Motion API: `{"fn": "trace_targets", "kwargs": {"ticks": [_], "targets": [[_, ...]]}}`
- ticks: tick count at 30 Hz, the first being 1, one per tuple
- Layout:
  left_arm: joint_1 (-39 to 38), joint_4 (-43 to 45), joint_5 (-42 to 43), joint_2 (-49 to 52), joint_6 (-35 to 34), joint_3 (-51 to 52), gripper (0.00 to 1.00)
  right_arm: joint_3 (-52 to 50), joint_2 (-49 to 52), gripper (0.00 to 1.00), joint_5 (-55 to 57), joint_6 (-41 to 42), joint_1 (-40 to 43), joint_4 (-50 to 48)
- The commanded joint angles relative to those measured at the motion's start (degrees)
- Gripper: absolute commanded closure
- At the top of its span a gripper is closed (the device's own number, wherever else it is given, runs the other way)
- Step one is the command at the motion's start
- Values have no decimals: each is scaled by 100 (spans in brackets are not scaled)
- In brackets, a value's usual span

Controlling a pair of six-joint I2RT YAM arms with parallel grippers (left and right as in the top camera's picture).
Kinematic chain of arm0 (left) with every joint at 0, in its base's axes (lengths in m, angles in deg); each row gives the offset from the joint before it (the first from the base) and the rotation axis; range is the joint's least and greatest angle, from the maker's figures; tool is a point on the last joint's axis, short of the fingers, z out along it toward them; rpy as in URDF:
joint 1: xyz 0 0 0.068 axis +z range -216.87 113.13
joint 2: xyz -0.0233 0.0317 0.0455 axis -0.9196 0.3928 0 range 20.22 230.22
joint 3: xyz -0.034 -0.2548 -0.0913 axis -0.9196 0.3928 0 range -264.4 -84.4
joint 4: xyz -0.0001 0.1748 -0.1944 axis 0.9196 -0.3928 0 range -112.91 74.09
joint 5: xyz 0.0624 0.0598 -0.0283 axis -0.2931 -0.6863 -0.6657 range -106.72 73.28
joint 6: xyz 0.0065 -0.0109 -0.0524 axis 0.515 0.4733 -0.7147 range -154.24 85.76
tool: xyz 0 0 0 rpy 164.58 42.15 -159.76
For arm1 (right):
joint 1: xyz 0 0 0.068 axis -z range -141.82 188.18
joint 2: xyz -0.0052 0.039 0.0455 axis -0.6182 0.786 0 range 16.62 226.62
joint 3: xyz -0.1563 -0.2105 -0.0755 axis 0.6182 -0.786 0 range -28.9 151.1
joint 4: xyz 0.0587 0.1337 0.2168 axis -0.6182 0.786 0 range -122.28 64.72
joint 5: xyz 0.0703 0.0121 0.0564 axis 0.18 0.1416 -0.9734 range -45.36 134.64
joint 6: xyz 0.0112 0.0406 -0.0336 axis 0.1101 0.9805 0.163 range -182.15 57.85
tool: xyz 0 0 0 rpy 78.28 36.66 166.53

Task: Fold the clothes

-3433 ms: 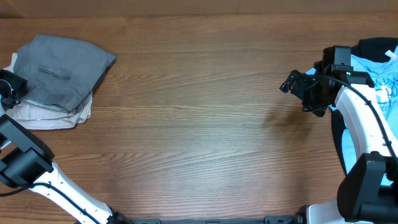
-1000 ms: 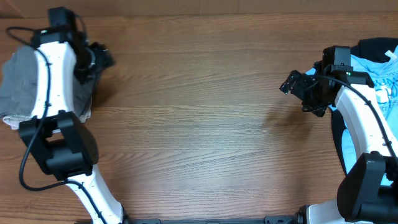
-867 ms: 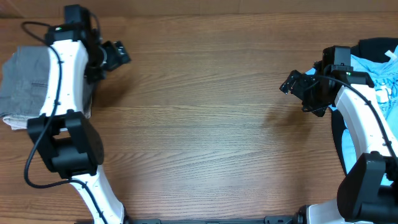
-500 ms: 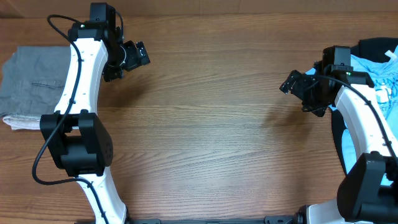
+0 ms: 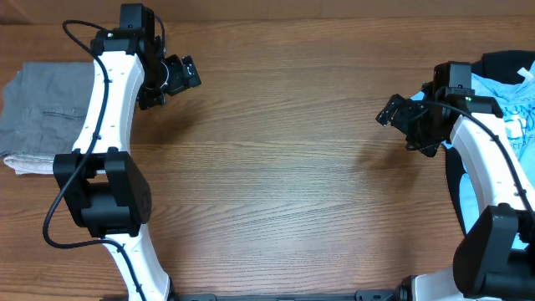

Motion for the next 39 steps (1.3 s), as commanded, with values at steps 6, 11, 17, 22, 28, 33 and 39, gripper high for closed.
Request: {"fn": "trace_targets", "kwargs": {"ticks": [6,11,17,22,28,33,39], "targets": [[15,-11,0,-155,72,-101,0,42,-26,0,20,-13,-4,-31],[13,-13,0,-155,72,-101,0,42,-26,0,20,-13,-4,-31],[15,-11,-2,-155,72,-101,0,42,-26,0,20,-13,-4,-31],[15,-13,-2,-155,72,-101,0,42,-24,0,20,-13,-4,-31],[15,-13,0,-155,72,-101,0,42,-153,0,20,-13,-28,-31],[15,-11,-2,-155,72,-101,0,42,-743,0,20,-13,-94,-28],[15,-13,0,-155,72,-101,0,42,-1945,0,20,-13,-96,-28]]}}
